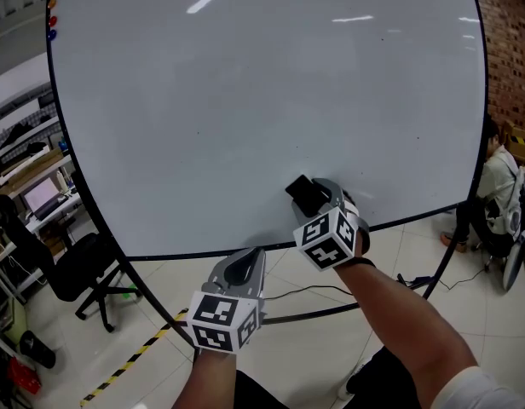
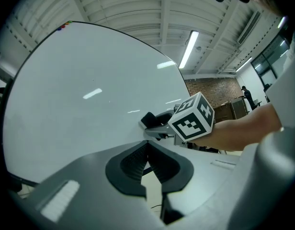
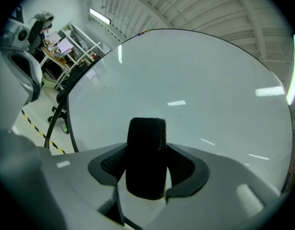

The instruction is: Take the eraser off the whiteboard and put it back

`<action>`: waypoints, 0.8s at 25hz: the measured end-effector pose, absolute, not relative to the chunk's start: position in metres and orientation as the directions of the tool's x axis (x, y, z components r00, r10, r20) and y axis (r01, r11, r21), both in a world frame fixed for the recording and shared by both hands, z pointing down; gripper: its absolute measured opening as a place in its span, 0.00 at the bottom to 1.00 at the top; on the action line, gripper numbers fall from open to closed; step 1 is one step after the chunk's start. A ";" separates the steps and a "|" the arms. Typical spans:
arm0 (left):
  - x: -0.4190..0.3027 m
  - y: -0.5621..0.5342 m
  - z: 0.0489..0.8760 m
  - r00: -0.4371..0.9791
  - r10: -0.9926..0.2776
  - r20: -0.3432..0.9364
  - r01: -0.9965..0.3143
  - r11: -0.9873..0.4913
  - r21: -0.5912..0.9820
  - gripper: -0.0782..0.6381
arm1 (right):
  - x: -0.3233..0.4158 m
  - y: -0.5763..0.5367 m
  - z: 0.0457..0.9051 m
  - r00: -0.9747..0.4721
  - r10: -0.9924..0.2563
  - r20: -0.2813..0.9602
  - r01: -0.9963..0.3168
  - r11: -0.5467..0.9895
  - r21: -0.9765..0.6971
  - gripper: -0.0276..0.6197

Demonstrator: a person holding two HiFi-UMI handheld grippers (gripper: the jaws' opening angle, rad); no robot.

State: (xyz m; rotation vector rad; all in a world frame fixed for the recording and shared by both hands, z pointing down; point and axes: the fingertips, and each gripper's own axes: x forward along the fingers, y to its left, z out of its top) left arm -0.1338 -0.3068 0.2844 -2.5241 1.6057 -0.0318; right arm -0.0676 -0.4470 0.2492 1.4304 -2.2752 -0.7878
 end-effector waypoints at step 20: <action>-0.129 -0.300 0.286 0.422 -0.904 -0.061 -0.901 -0.412 -0.133 0.13 | -0.053 -0.407 0.245 -0.614 -0.788 -0.027 -0.755 0.577 0.311 0.41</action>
